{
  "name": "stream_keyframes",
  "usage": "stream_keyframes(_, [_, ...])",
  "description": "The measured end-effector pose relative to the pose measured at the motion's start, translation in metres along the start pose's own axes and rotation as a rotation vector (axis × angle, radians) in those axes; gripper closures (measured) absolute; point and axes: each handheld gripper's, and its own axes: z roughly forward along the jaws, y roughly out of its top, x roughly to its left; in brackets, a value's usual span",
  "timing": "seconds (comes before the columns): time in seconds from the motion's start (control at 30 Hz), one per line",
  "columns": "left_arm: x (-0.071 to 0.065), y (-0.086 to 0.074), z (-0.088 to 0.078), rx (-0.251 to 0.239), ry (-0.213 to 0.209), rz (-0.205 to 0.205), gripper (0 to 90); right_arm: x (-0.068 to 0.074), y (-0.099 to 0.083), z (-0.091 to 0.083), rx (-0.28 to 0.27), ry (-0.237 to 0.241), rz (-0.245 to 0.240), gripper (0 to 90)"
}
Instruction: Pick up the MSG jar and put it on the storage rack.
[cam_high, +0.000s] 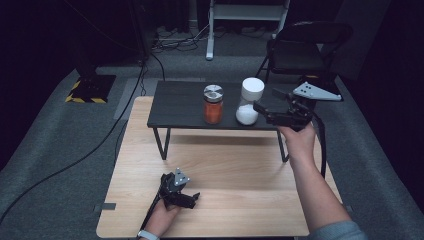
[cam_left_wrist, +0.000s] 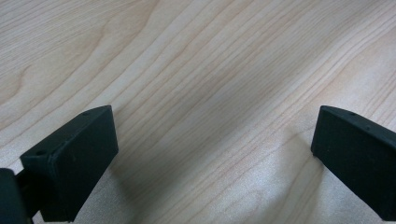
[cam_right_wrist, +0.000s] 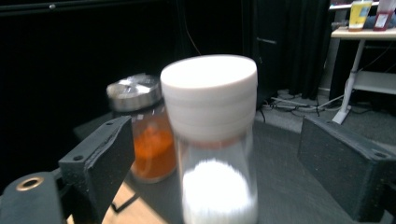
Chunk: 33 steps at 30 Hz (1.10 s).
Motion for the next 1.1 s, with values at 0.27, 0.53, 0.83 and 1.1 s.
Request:
stream_keyframes(0.27, [-0.001, 0.000, 0.000, 0.002, 0.002, 0.000, 0.2, 0.003, -0.026, -0.032, 0.004, 0.027, -0.018, 9.7])
stream_keyframes(0.53, [0.000, 0.000, 0.000, 0.000, -0.007, 0.005, 0.2, 0.016, -0.072, -0.043, 0.046, 0.044, -0.067, 7.5])
stream_keyframes(0.83, [-0.001, -0.001, -0.001, 0.002, -0.006, 0.005, 0.3, 0.024, -0.119, -0.041, 0.156, 0.029, -0.077, 6.3])
stream_keyframes(1.1, [-0.001, -0.001, -0.001, 0.002, -0.007, 0.006, 0.3, 0.023, -0.147, -0.035, 0.242, 0.035, -0.056, 5.8])
